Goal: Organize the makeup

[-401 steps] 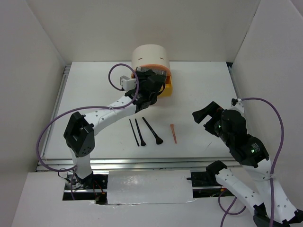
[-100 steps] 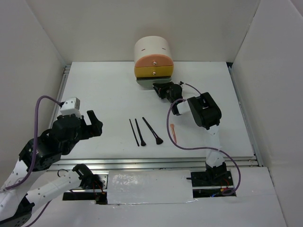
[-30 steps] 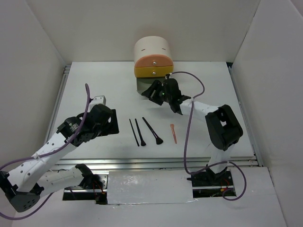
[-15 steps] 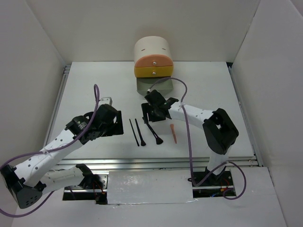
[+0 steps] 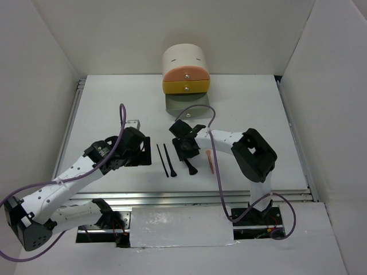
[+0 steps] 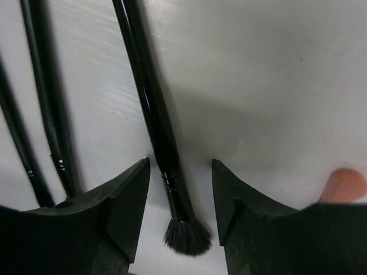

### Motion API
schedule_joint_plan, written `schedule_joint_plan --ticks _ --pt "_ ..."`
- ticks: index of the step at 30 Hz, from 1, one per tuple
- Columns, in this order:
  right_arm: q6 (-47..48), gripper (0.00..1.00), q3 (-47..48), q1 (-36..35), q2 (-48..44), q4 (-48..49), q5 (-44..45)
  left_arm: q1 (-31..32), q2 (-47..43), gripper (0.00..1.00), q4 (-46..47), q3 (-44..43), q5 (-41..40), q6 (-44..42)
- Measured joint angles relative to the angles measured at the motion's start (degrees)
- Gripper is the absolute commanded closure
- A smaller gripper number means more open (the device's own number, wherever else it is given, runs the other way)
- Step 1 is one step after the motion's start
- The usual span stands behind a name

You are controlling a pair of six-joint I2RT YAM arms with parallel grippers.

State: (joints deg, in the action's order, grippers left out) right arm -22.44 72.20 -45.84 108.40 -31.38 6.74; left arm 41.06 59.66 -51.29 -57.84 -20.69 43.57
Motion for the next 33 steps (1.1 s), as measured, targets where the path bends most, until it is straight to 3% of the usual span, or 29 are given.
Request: schedule_joint_plan --ticks 4,7,10,16,22,26,30,33 --pt "1.27 0.70 1.11 -1.57 1.97 -0.55 1.55 0.00 0.00 0.01 0.00 0.02 0.04 -0.11" --pt "1.55 0.79 2.40 -3.13 2.84 -1.09 2.84 0.00 -0.07 0.01 0.02 0.13 0.04 -0.15" --pt "1.51 1.00 3.61 -4.55 3.52 -1.97 3.98 0.00 -0.31 0.01 0.00 0.13 0.02 -0.39" --pt "-0.44 1.00 7.37 -5.22 3.80 -6.47 5.16 0.00 -1.95 0.01 0.00 0.13 0.00 -1.62" --pt "-7.39 1.00 18.73 -4.31 0.83 -9.73 6.86 0.00 -2.78 0.01 0.26 0.13 0.42 -1.66" --pt "-19.39 1.00 20.68 0.96 -5.60 -5.97 5.60 0.00 -3.10 0.01 0.57 0.13 0.50 -1.68" --pt "-36.22 1.00 14.95 10.88 -11.89 3.06 6.60 0.00 -3.96 0.01 0.59 0.11 0.44 -1.75" --pt "-47.23 1.00 14.36 15.39 -10.67 6.05 10.05 0.00 -5.22 0.01 0.50 0.11 0.37 -1.70"
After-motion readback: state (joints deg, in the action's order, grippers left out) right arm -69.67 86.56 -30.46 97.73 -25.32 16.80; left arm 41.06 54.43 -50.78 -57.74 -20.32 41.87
